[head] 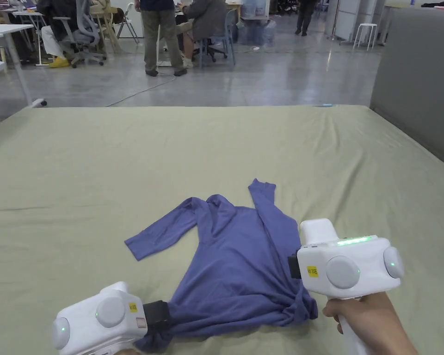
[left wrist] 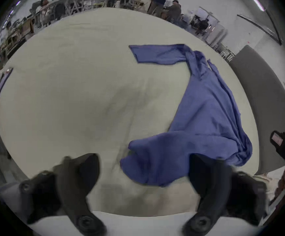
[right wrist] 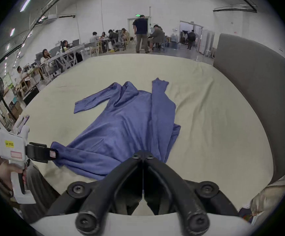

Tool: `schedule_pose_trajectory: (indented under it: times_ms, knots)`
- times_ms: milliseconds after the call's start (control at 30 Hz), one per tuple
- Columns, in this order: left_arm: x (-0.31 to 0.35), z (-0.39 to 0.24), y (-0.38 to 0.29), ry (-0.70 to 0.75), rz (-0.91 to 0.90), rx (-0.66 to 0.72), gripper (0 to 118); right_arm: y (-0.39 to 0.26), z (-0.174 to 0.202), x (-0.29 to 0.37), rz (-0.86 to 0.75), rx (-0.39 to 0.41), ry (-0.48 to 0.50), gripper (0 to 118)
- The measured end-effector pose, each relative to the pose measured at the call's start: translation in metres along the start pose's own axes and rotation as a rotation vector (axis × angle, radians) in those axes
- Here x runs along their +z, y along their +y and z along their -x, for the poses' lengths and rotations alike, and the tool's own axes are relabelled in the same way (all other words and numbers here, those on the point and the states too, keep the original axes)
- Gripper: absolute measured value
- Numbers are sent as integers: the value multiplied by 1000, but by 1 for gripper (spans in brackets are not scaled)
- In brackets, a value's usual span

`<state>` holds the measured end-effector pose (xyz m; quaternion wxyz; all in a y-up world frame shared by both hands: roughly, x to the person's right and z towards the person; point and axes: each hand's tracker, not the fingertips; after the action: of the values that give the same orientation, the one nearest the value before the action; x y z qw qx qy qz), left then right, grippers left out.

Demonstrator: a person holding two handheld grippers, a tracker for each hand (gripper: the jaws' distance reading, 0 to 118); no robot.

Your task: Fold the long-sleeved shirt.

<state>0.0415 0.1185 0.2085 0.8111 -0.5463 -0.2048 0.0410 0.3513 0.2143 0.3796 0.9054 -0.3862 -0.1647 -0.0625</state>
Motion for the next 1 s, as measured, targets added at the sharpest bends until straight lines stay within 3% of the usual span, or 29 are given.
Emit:
schedule_pose_trajectory:
  times_ms: [33, 100, 167, 367, 400, 467, 500, 600, 667, 733, 833, 867, 900, 933, 967, 1000]
  knots:
    - [-4, 0, 1, 1, 10, -6, 99, 3, -1, -6, 4, 5, 2, 0]
    - [-12, -4, 0, -36, 25, -33, 46, 19, -1, -13, 17, 17, 16, 0]
    - [-14, -11, -1, -64, 7, -90, 11, 38, -2, -32, 28, 51, 44, 0]
    - [-1, -17, 24, -119, -28, -91, 9, 145, 0, -131, 118, 209, 158, 4]
    - [0, -17, 32, -127, -29, -85, 9, 161, 2, -156, 131, 254, 136, 25]
    - [0, -17, 45, -147, -31, -78, 9, 186, 10, -202, 157, 326, 108, 87]
    - [-2, -18, 52, -158, -29, -68, 9, 194, 11, -224, 189, 342, 113, 89]
    - [-6, -18, 67, -186, -29, -64, 9, 212, 25, -280, 321, 400, 61, 86]
    - [-10, -20, 74, -189, -32, -80, 9, 214, 31, -306, 326, 477, 35, 86]
    - [-15, -20, 78, -194, -34, -89, 9, 218, 40, -329, 331, 487, 45, 83]
    - [-21, -16, 81, -205, -20, -88, 9, 209, 45, -358, 411, 502, 71, 59]
    - [-23, -16, 82, -200, -18, -94, 9, 205, 48, -360, 432, 470, 102, 54]
    - [-23, -15, 81, -181, -16, -105, 9, 208, 49, -356, 404, 448, 54, 36]
    - [-23, -14, 82, -176, -17, -106, 9, 212, 48, -351, 429, 407, 75, 0]
    - [-22, -13, 84, -171, -23, -107, 9, 216, 46, -343, 439, 376, 132, 0]
    - [-20, -13, 87, -168, -27, -101, 9, 215, 48, -336, 431, 402, 109, 0]
